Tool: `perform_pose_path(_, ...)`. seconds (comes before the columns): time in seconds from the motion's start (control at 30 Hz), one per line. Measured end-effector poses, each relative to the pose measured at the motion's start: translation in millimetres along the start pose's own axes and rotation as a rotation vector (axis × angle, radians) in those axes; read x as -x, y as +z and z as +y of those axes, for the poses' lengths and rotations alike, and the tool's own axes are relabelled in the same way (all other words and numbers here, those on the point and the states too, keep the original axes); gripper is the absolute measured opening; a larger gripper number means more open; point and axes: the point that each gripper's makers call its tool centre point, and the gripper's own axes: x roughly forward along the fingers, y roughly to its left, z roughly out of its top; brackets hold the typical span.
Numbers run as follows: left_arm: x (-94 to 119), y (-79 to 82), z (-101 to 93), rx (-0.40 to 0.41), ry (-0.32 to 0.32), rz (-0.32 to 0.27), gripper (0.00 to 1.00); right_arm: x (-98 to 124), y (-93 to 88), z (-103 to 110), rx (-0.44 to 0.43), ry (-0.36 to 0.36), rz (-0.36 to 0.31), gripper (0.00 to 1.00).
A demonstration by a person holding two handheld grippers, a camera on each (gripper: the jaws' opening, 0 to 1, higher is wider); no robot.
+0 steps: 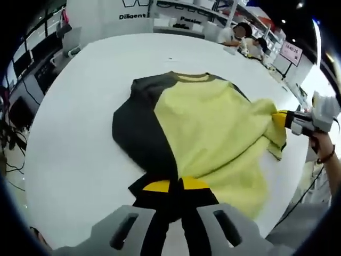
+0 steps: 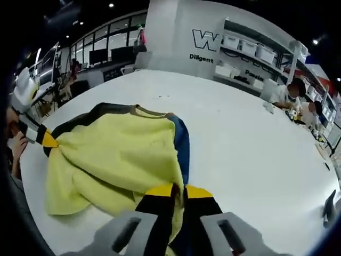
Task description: Fold the garment on the visible template until the final outline fits inside the template.
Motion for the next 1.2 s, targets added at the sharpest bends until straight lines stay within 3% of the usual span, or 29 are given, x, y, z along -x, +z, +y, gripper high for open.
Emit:
perform_pose_path(0.13, 6.9, 0.5, 0.3, 0.049, -0.003, -0.035, 0.10, 6.6, 4.0, -8.1, -0.020, -0.021, -0.017, 0.13)
perform_pose_path(0.2, 12.9, 3.2, -4.8, 0.104, -0.025, -0.080, 0.19, 12.1, 4.0, -8.4, -0.052, -0.013, -0.027, 0.15)
perform_pose_path(0.27, 15.4, 0.7, -8.3, 0.119, -0.038, -0.084, 0.27, 17.3, 1.9, -7.7, -0.054, -0.011, -0.026, 0.18)
perform_pose_path(0.47, 20.0, -7.3, -18.2, 0.106, -0.040, -0.084, 0.41, 28.3, -0.2, 5.4, -0.112, 0.056, -0.036, 0.35)
perform_pose_path(0.57, 22.6, -11.6, -22.6, 0.109, -0.042, -0.082, 0.49, 32.8, -2.3, 11.2, -0.122, 0.080, -0.040, 0.39)
perform_pose_path(0.73, 30.0, -32.9, -41.3, 0.067, -0.049, -0.068, 0.58, 50.3, -20.6, 35.2, -0.101, 0.140, -0.002, 0.45)
perform_pose_path(0.9, 31.5, -38.6, -50.2, 0.052, -0.055, -0.071, 0.71, 56.9, -32.7, 44.8, -0.100, 0.156, 0.023, 0.60)
perform_pose_path(1.07, 31.6, -42.2, -68.8, 0.020, -0.079, -0.075, 0.86, 60.1, -43.3, 52.5, -0.110, 0.173, 0.045, 0.64)
perform_pose_path(1.2, 27.6, -50.8, -83.6, -0.014, -0.117, -0.051, 0.86, 59.7, -53.2, 54.3, -0.110, 0.170, 0.068, 0.69)
